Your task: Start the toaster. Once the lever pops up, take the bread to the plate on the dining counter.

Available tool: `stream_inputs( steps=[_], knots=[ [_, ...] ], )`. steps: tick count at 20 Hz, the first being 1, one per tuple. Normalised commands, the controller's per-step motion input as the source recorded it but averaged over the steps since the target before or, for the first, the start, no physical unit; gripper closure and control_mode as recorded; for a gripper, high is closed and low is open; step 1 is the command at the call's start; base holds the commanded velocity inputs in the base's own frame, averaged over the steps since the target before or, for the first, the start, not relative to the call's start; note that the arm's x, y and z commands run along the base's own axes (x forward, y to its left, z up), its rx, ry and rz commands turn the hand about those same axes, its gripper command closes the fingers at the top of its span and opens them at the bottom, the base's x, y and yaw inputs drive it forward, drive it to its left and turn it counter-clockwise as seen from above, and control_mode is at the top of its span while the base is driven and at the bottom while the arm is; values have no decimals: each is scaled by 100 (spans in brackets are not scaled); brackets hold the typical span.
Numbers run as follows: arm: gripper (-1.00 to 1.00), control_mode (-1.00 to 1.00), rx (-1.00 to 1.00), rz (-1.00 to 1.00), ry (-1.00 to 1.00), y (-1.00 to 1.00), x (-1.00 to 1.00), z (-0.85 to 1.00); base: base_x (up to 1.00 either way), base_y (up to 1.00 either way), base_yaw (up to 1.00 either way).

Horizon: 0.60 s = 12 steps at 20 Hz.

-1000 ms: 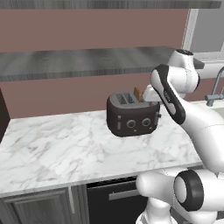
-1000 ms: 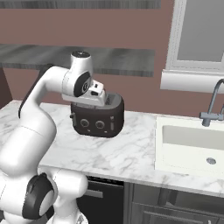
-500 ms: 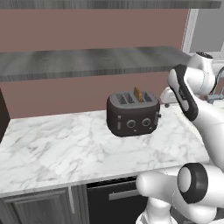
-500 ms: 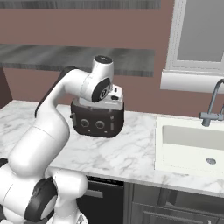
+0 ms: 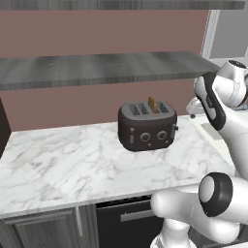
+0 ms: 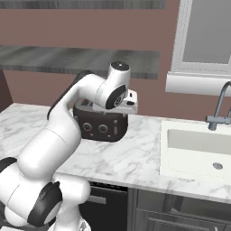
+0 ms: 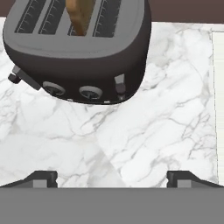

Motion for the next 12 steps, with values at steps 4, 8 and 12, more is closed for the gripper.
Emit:
stream_inputs(
  steps=[4,8,12],
  knots=[
    [-100,-100,0,1,-2,-24,7,-15,0,0,0],
    [-100,-100,0,2,0,-12,6,-13,0,0,0],
    [-100,-100,0,2,-2,-1,0,-11,0,0,0]
  ],
)
